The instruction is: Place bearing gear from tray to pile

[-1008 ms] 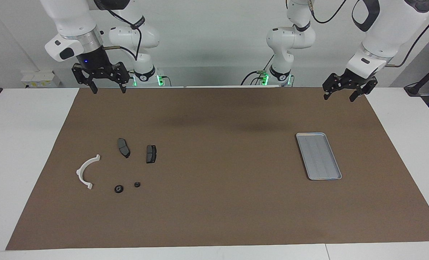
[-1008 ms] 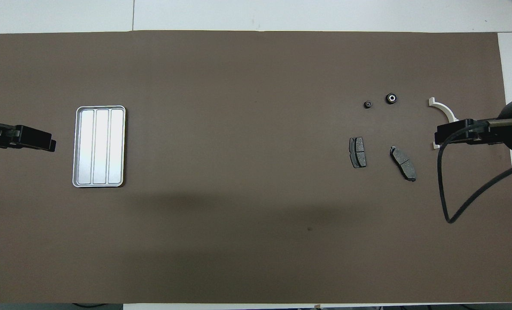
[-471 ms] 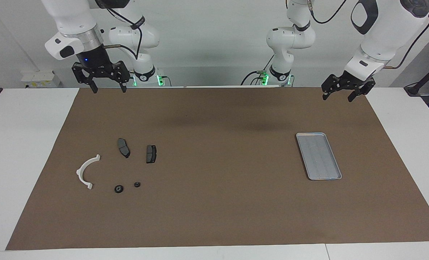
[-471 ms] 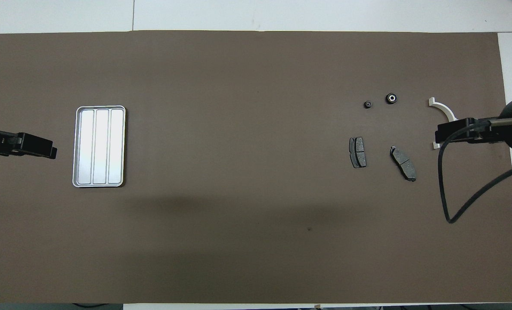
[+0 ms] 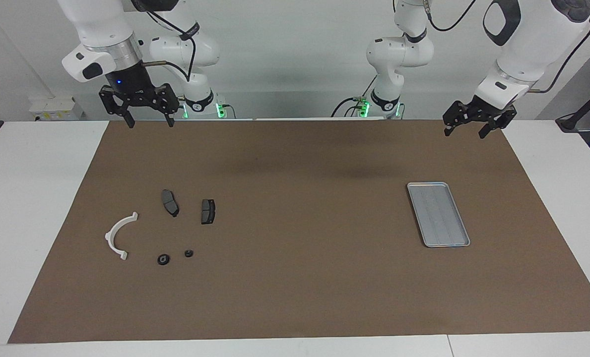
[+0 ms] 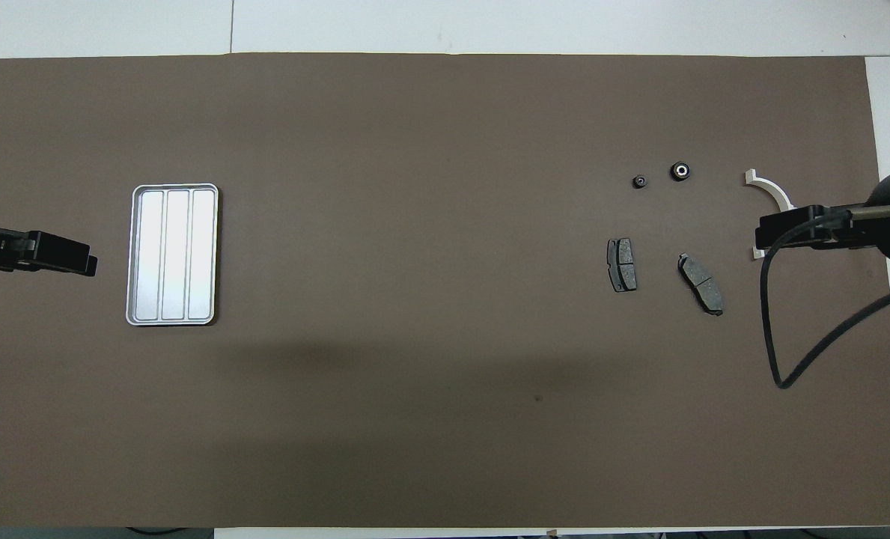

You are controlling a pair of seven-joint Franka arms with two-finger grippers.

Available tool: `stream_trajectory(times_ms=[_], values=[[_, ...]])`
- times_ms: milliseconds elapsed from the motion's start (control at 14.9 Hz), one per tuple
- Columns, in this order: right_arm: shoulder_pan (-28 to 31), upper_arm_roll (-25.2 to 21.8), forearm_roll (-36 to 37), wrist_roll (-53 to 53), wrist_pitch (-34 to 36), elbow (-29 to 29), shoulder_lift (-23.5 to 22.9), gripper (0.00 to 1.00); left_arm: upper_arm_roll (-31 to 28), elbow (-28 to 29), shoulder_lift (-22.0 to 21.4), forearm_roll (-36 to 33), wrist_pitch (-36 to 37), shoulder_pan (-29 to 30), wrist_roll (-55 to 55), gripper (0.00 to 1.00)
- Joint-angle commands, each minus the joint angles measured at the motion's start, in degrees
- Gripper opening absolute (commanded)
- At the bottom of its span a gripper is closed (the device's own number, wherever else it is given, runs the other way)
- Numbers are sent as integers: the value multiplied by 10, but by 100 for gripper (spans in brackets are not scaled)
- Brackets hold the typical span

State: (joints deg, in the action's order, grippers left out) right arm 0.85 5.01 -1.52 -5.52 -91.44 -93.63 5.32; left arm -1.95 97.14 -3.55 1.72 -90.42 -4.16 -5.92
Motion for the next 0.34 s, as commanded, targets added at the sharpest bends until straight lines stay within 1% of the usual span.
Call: stream_trajectory(times_ms=[0,269], values=[[7,5,-14,-4,-4,-2,1,100,-1,22,-17,-9,-16,-1,7,100],[11,5,-14,-2,-4,-2,1,100,-2,22,-17,-9,-18,-1,8,100]])
